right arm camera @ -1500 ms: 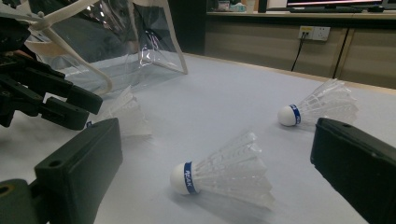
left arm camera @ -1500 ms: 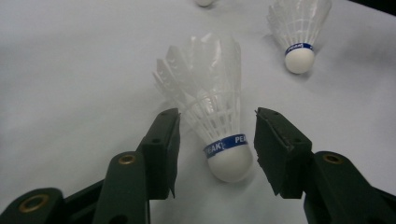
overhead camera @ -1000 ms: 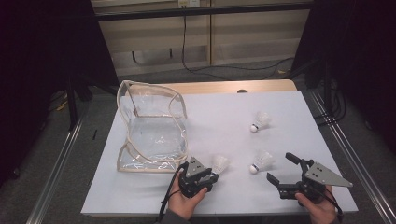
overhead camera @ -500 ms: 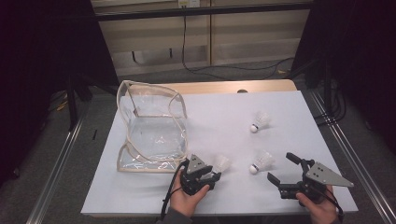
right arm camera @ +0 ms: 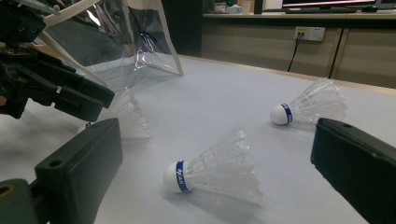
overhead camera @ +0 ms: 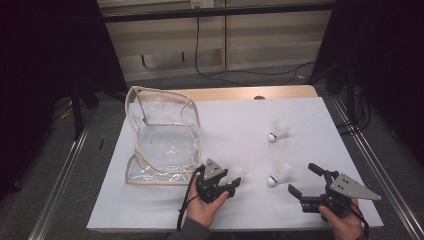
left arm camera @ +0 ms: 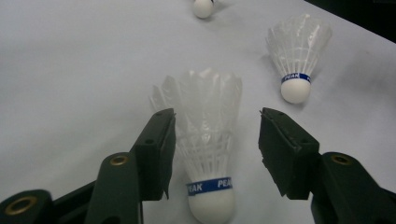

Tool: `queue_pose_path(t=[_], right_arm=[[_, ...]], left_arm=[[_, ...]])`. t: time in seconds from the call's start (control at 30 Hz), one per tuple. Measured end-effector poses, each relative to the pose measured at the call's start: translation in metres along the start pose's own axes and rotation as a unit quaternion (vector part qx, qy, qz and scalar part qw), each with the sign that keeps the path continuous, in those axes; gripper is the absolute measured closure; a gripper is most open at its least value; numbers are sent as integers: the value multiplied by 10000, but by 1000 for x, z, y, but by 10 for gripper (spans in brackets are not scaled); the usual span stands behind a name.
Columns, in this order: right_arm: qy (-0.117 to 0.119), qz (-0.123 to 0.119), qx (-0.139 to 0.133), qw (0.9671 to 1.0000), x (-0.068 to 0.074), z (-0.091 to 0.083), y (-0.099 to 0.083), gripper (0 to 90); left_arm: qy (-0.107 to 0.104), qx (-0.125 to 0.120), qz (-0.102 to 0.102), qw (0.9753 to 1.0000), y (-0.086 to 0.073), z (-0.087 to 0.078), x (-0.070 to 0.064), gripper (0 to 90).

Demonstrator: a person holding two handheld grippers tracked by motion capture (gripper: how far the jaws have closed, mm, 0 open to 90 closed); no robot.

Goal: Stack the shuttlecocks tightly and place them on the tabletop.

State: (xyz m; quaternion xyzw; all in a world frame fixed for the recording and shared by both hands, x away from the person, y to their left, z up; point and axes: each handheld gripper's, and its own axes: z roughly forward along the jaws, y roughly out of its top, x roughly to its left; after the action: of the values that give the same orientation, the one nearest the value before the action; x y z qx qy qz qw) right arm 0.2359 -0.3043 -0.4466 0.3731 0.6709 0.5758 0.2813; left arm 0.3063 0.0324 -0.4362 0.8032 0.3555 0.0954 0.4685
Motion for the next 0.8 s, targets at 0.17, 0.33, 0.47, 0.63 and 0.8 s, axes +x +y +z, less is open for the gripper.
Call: queue_pose_path(t=[0.17, 0.33, 0.47, 0.63, 0.8], right_arm=[[6, -1, -8, 10000, 0, 0, 0, 17], [9, 10, -12, 10000, 1, 0, 1, 17], [19, 14, -2, 10000, 1, 0, 0, 17], [15, 7, -20, 10000, 2, 0, 0, 17], [23, 33, -29, 10000, 1, 0, 0, 17]], left_arm=[[61, -17, -98, 9999, 10, 3, -3, 431], [186, -82, -298, 9994, 21, 5, -3, 348], [284, 38, -315, 9991, 27, 10, -5, 320], [386, 75, -322, 9987, 36, 17, -11, 307], [448, 122, -402, 9981, 42, 23, -7, 321]])
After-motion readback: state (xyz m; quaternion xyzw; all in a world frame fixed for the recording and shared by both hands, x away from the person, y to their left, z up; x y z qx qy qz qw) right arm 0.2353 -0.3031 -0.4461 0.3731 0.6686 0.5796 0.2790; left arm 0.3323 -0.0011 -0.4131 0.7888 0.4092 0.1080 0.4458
